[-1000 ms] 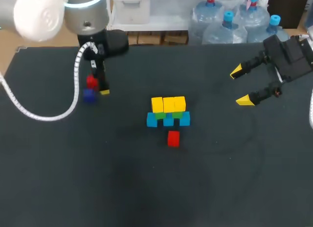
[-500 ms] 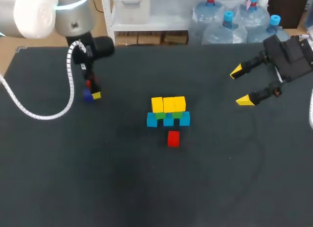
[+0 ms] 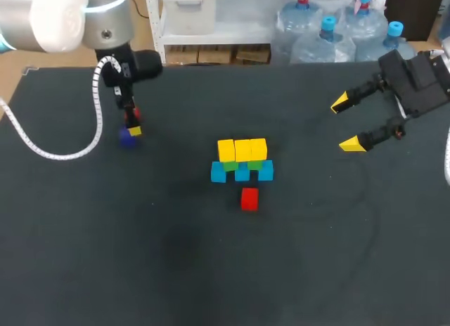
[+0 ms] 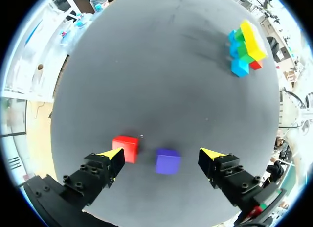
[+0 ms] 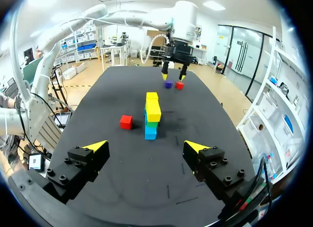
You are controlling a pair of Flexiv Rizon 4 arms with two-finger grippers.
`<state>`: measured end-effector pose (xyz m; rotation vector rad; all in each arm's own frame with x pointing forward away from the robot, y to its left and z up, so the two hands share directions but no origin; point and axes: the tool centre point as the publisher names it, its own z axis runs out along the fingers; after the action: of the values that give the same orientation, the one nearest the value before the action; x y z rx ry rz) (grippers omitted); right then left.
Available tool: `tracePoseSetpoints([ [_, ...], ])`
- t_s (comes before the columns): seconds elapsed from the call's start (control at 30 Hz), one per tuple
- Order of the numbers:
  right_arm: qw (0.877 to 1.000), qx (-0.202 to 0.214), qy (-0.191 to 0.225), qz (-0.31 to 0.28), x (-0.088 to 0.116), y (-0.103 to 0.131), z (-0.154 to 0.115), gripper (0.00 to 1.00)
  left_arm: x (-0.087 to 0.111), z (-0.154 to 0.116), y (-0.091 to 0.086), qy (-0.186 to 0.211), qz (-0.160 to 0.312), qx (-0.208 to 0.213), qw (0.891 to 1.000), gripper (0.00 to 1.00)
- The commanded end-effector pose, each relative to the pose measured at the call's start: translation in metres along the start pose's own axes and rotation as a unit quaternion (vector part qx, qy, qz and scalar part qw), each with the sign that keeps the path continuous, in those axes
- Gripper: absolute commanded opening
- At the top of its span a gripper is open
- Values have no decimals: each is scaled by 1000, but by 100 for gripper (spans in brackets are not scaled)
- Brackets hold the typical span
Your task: Place the blue cubes, place green cubes on the blue cubes, place the yellow cubes on the green cubes, then place the red cubes on the yellow cubes, and place purple cube on the red cubes.
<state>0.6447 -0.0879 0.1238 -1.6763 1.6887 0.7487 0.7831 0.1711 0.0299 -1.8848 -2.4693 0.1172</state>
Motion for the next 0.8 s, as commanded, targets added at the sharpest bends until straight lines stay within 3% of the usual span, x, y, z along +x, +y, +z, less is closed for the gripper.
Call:
tracePoseSetpoints([
  [0.03, 1000, 0, -1, -1, 0, 0, 0, 100, -5, -2, 14, 7, 2, 17, 1000, 100],
  [0.8, 1000, 0, -1, -1, 0, 0, 0, 100, 2, 15, 20, 8, -5, 25, 1000, 100],
])
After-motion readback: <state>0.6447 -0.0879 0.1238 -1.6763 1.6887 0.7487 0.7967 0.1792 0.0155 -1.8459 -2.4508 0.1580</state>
